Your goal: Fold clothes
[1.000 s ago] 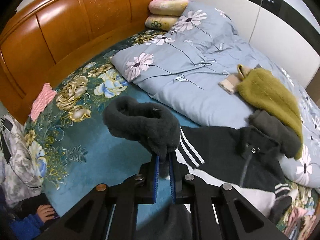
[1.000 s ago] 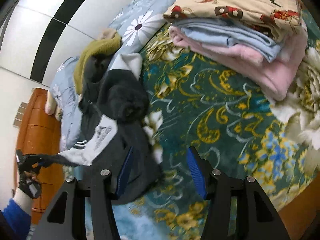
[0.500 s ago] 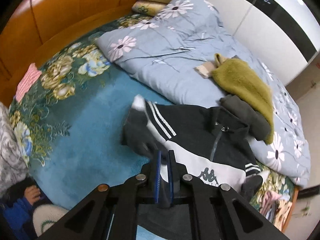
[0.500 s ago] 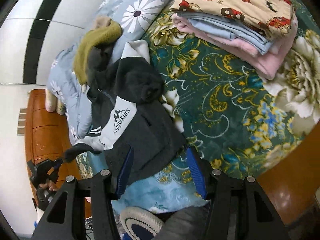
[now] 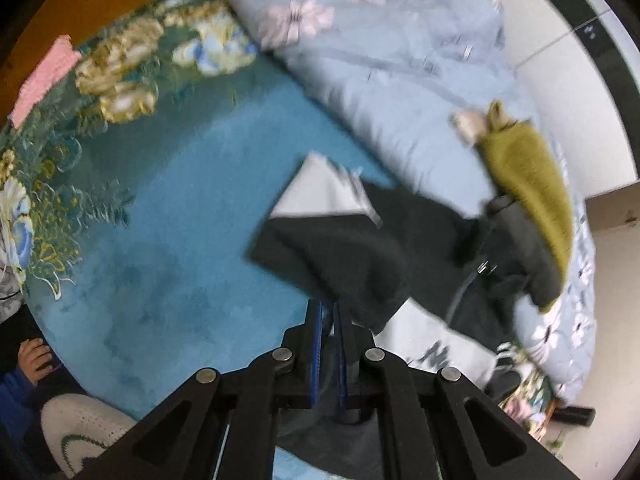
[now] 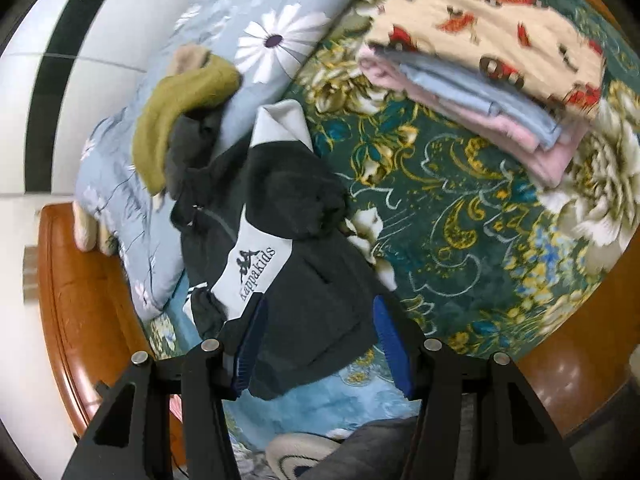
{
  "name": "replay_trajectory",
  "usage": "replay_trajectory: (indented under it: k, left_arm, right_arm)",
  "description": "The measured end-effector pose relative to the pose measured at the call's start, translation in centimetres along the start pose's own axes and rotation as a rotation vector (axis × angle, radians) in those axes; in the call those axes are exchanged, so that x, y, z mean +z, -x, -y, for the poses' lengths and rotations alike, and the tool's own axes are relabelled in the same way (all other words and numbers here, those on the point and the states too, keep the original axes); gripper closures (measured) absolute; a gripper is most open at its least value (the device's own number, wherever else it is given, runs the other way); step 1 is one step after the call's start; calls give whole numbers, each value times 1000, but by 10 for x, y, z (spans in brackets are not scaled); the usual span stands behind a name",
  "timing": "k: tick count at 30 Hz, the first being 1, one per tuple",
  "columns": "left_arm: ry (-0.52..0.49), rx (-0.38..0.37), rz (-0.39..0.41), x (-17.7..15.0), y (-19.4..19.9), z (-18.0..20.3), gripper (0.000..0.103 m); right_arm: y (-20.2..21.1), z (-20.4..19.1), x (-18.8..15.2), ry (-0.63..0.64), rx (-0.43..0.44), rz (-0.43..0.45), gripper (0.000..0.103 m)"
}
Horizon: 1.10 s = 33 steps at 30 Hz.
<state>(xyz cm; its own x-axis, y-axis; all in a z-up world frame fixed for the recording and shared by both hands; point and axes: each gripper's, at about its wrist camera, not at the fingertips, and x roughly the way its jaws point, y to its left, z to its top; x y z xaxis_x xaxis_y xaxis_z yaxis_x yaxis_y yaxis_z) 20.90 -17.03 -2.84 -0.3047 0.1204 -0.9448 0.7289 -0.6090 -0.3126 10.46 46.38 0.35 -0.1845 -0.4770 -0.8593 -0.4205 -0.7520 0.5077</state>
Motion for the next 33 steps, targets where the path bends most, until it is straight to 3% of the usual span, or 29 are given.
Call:
replay_trajectory:
  k: [6,11,17,23,25,27,28,33]
  left_arm:
    - [69,45,-154,-31,-43,-20,85]
    - [134,81,-207,-48,-44,-32,83]
    - [126,129,-153,-50,-8,-31,73]
    - [163,135,-112,-60,24,-28,70]
    - [177,136,-101,-66,30,-24,70]
    - [176,144,-96,-71,33,-18,70]
    - [174,146,-93,-74,34,-15,70]
    - [119,152,-104,-94,33,7,69]
  right_arm:
    - [-77,10,22,-187,-16,-30,47]
    - [-130,-5,49,-156,-45,-68,44]
    - [-181,20,73,-370,97,-37,43]
    - [-223,39,77,-488,126,-80,43]
    - [-224,36,79,-483,119,-80,45]
    - [-221,32,83,-466,111,-87,61]
    - [-219,28,87,-447,103,-94,64]
    - [-173,3,120,-212,68,-33,75]
